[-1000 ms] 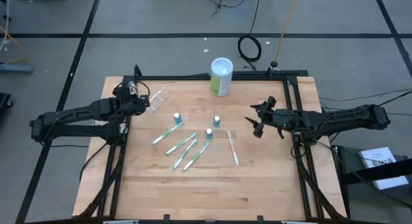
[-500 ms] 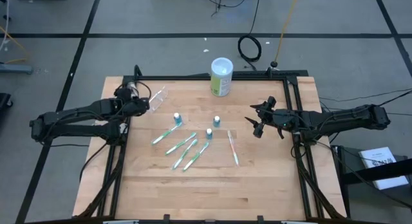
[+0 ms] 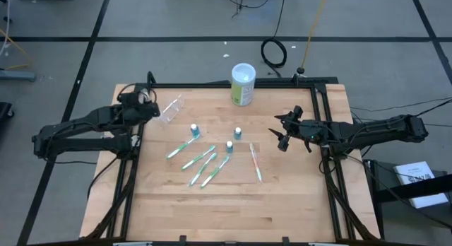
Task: Pick & Place toothbrushing station
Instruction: Put the orange toothbrush into the left section of the transparent organizer
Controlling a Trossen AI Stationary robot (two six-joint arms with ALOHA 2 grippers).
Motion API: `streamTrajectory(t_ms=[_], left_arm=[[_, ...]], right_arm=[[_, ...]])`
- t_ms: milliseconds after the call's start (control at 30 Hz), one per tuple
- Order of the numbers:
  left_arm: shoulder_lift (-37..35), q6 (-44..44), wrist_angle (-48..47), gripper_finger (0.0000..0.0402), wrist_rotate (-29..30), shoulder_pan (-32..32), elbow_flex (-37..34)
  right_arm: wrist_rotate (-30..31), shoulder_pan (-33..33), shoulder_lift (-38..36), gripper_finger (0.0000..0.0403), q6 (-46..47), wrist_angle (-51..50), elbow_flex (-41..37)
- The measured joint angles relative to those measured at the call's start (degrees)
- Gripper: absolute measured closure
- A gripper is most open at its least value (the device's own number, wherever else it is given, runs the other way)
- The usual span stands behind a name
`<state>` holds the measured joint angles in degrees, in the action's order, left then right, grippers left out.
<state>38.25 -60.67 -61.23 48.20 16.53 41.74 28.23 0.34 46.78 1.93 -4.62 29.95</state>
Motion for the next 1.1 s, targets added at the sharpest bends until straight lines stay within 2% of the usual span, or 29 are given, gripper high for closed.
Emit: streamTrajectory(t_ms=[300,533,700,900,1100], left_arm=[[-0.9,2.6,-0.9,0.0153,0.3,-0.5,5.6],[-0.3,10.6,11.4,0.0162,-2.9,-4.0,5.7],[4.0,14.1,17.8,0.0163,-5.7,-7.7,5.7],[11.0,7.9,16.6,0.0163,-6.3,-10.4,2.6],[13.1,-2.4,5.9,0.0163,-4.9,-10.7,2.3]], right_arm=[[0.0,0.0,0.0,0.014,0.0,0.0,0.0],[0.0,0.0,0.0,0.014,0.0,0.0,0.0],[0.0,0.0,0.0,0.014,0.0,0.0,0.0],[0.0,0.0,0.0,0.014,0.0,-0.3,0.0],[0.0,0.0,0.0,0.014,0.4,-0.4,0.0]])
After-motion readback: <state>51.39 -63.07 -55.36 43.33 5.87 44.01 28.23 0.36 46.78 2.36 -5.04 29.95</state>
